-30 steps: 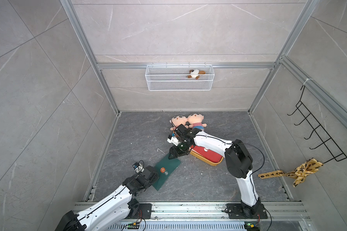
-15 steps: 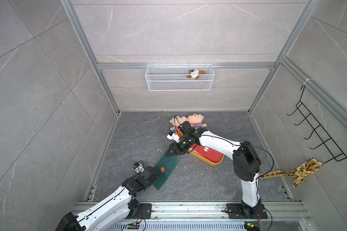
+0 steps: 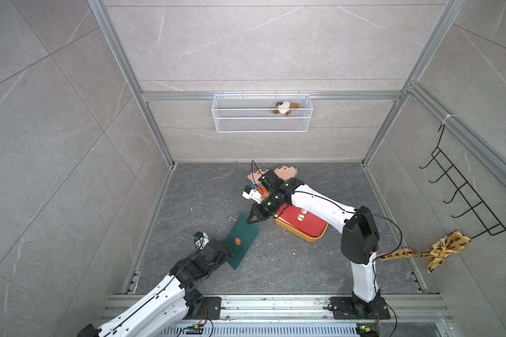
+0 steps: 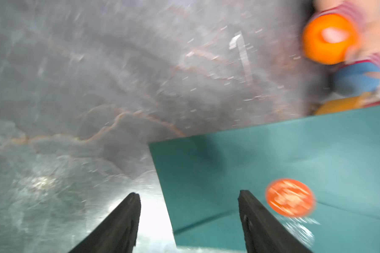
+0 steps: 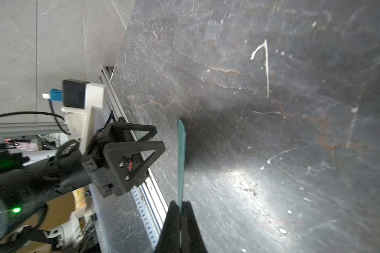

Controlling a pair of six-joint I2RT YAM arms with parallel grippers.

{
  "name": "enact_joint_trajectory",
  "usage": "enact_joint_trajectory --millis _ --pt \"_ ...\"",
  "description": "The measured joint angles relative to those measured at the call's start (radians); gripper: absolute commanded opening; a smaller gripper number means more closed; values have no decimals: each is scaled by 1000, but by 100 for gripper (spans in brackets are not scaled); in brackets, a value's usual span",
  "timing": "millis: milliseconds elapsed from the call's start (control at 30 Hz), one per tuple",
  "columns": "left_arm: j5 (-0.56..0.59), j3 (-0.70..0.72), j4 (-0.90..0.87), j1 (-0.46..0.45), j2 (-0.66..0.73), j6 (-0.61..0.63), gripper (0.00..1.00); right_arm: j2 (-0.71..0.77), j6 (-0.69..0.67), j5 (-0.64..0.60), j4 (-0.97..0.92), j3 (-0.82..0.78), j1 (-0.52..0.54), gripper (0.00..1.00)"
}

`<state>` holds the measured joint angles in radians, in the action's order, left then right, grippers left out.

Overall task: Put the sealed envelopes into the storage box
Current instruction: Pick up the envelope from the center of the board.

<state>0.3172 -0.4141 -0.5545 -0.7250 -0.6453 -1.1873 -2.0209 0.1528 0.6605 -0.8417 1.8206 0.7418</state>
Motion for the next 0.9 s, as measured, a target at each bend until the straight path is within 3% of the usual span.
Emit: enact_joint_trajectory --millis 233,500,667,767,833,900 --pt "-16 -238 47 0 1 347 80 130 -241 -86 -137 25 -46 0" --pt "-300 -395 115 0 -146 925 79 369 -529 -21 -157 -95 -63 0" --pt "-433 -401 114 0 -229 1125 76 406 -634 55 -163 -142 -63 0" --pt "-511 -401 115 0 -245 1180 64 406 -664 84 -178 -155 -63 0" --pt "-564 -401 115 0 -253 1192 44 406 -676 95 -185 -155 -63 0" --pt "-618 -401 115 0 -259 1199 12 406 -686 107 -188 -155 -63 0"
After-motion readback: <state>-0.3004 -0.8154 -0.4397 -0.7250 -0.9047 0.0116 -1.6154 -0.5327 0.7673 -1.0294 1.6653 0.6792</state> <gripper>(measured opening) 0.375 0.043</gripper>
